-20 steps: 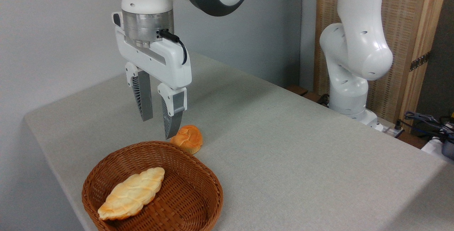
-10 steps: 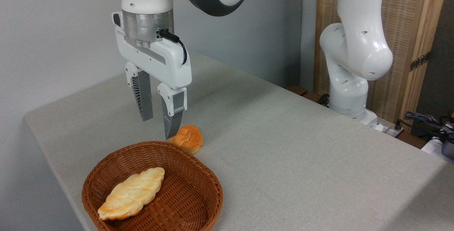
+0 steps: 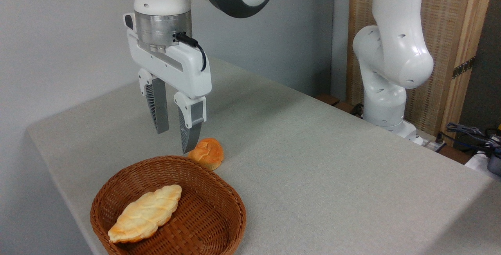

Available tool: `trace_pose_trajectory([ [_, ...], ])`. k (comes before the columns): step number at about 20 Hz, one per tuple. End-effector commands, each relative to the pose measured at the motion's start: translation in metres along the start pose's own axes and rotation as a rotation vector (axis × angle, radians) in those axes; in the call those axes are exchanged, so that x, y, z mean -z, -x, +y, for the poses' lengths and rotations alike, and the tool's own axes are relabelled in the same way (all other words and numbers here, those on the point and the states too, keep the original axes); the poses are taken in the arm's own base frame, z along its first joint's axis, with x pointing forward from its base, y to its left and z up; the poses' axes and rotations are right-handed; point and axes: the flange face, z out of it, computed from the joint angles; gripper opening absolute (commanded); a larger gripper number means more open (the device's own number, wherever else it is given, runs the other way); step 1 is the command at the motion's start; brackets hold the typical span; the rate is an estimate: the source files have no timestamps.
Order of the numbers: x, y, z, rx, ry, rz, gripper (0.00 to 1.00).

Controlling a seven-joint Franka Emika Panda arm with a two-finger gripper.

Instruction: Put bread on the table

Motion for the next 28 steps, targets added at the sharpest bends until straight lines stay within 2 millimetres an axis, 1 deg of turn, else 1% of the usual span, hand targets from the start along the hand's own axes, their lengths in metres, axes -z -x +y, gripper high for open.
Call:
trace_pose_trajectory([
  [1,0.002,-0.001,0.000,0.016,0.004,0.010,1.00],
  [8,0.000,-0.001,0.000,0.016,0.005,0.007,1.00],
  [23,0.004,-0.001,-0.003,0.012,-0.010,0.019,1.00],
  [26,0.006,-0.006,-0.008,0.020,-0.041,0.066,1.00],
  [28,0.004,-0.008,-0.010,0.024,-0.050,0.076,1.00],
])
